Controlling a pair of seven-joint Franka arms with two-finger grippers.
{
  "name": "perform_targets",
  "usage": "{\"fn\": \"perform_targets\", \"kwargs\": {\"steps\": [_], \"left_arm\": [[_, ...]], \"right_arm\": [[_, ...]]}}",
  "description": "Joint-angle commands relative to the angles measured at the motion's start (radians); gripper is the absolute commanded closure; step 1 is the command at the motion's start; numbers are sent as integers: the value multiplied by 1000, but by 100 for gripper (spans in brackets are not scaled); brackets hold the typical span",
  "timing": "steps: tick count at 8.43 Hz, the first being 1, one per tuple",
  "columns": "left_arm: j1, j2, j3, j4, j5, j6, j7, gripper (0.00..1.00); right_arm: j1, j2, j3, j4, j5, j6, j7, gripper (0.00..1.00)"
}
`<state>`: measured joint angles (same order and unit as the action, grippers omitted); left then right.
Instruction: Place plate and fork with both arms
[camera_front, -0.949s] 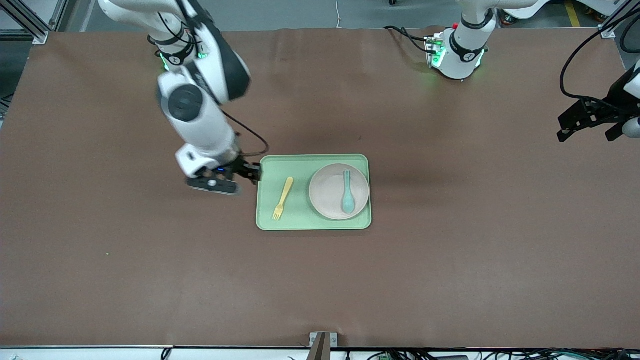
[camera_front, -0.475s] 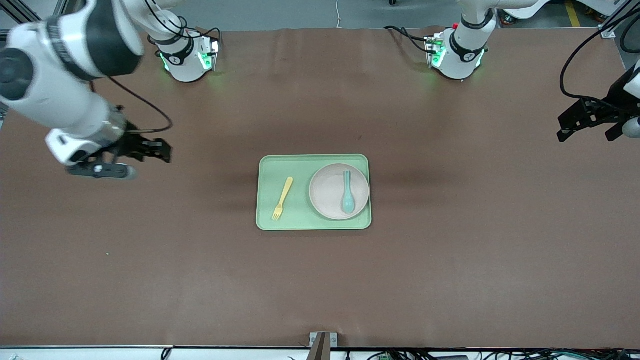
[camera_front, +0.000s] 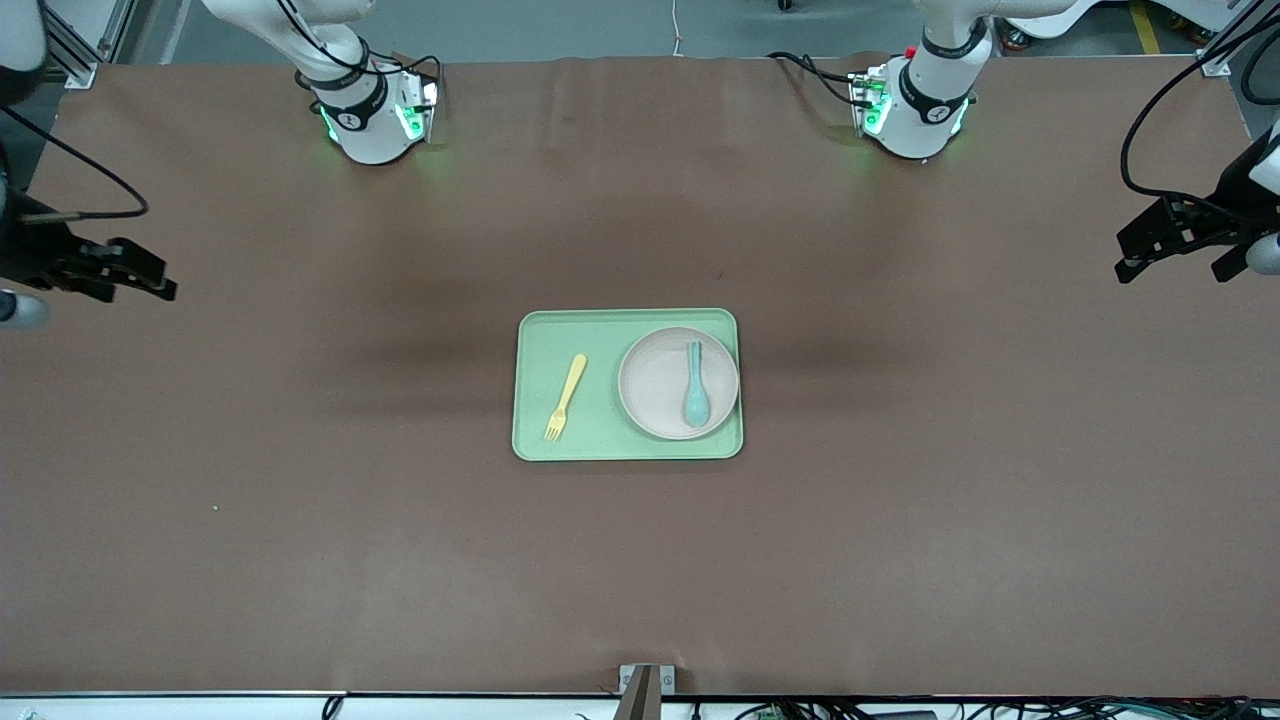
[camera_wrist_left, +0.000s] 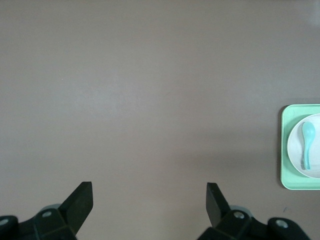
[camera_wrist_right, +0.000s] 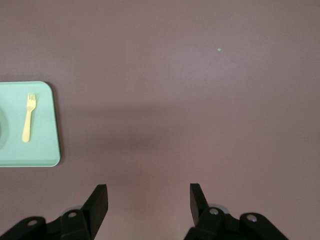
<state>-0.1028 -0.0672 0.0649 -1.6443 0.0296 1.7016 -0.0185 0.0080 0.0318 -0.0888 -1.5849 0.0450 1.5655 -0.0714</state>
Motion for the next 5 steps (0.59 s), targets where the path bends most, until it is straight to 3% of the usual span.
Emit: {"fn": "perform_targets", "kwargs": {"steps": [1,5], "left_arm": [[5,-8,-4,17,-10,-22,0,0],[5,-8,-2,17,-10,-22,0,0]], "right_arm": [[-5,3,24,32,-55,-4,-4,1],[-9,90,26,159,-50,1,4,0]]}}
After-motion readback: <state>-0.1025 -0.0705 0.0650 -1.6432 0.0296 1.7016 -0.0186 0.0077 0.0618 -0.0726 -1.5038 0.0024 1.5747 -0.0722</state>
